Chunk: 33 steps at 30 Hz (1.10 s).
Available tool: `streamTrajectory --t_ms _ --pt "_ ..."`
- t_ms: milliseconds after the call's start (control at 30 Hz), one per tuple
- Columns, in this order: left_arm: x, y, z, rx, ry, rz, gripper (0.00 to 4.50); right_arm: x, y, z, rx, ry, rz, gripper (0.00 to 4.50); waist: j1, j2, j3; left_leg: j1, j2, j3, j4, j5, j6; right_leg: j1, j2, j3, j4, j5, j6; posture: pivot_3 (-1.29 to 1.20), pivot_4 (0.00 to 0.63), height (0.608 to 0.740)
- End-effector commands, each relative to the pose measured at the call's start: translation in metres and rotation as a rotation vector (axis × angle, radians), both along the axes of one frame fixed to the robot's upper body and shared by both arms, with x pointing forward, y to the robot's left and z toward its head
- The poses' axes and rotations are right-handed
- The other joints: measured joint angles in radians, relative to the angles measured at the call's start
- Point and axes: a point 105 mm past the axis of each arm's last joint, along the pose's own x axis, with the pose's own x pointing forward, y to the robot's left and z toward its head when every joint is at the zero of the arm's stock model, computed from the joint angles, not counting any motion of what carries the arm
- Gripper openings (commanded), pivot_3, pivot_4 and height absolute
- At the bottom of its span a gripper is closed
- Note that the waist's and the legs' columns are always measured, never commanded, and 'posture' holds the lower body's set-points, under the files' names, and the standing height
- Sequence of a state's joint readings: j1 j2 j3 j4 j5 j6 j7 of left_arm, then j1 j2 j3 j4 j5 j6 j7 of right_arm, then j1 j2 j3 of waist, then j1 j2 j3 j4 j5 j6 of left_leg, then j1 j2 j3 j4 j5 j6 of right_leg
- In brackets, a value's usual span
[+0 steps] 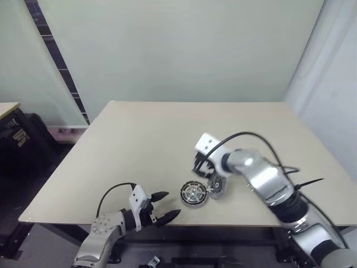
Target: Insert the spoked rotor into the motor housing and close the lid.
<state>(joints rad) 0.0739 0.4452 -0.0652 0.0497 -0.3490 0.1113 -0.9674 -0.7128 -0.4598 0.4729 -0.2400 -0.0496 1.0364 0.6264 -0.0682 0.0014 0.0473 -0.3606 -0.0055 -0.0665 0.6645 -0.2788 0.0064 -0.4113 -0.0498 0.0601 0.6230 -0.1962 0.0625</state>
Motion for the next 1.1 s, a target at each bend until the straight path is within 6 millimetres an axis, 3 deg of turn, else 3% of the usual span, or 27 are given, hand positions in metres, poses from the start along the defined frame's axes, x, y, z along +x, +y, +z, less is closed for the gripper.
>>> streamTrajectory --t_ms 33,167,267,433,633,867,1100 --pt "0.004 0.000 0.010 0.002 -0.042 -0.012 4.50 0.010 -0.030 0.007 -0.102 -0.057 -0.048 4.49 -0.001 0.000 0.000 0.000 0.000 0.000 -0.001 0.000 0.000 -0.001 0.000 0.000 0.000 0.000 0.000 0.00 0.000 0.740" --pt "0.005 0.001 0.013 0.002 -0.045 -0.017 4.50 0.009 -0.052 -0.008 -0.188 -0.007 -0.073 4.49 -0.003 0.000 0.000 0.000 0.000 0.001 -0.001 0.000 0.000 -0.001 0.000 0.001 0.000 0.000 -0.001 0.00 0.000 0.740" --pt "0.005 0.002 0.016 -0.001 -0.046 -0.018 3.87 0.008 -0.066 -0.021 -0.247 0.027 -0.089 4.50 -0.003 0.000 0.000 0.001 0.000 0.001 -0.001 0.000 0.000 -0.001 0.000 0.001 0.000 0.000 -0.001 0.00 0.000 0.740" --pt "0.005 0.006 0.018 0.000 -0.042 -0.014 2.12 -0.002 -0.073 -0.046 -0.299 0.107 -0.074 4.50 -0.002 0.000 0.000 0.000 0.000 0.001 0.000 0.000 0.000 0.000 0.000 0.001 0.000 0.000 -0.001 0.00 0.000 0.740" --pt "0.007 0.012 0.023 0.014 -0.056 -0.001 0.02 -0.018 -0.033 -0.060 -0.110 0.201 -0.006 4.50 -0.004 0.000 0.000 0.000 0.001 0.001 0.000 0.000 0.000 0.000 0.001 0.001 0.001 0.000 -0.001 0.00 0.000 0.740" --pt "0.006 0.015 0.024 0.022 -0.058 -0.001 0.02 -0.024 0.011 -0.060 0.083 0.222 0.036 4.50 -0.002 0.000 0.000 0.001 0.001 0.001 0.001 0.000 0.000 0.000 0.001 0.001 0.001 0.000 -0.001 0.00 0.000 0.740" --pt "0.005 0.015 0.025 0.026 -0.059 0.000 0.02 -0.025 0.035 -0.078 0.115 0.251 0.067 4.50 -0.002 0.000 0.000 0.001 0.001 0.001 0.001 0.000 0.000 0.000 0.001 0.001 0.001 0.000 -0.001 0.00 0.000 0.740"
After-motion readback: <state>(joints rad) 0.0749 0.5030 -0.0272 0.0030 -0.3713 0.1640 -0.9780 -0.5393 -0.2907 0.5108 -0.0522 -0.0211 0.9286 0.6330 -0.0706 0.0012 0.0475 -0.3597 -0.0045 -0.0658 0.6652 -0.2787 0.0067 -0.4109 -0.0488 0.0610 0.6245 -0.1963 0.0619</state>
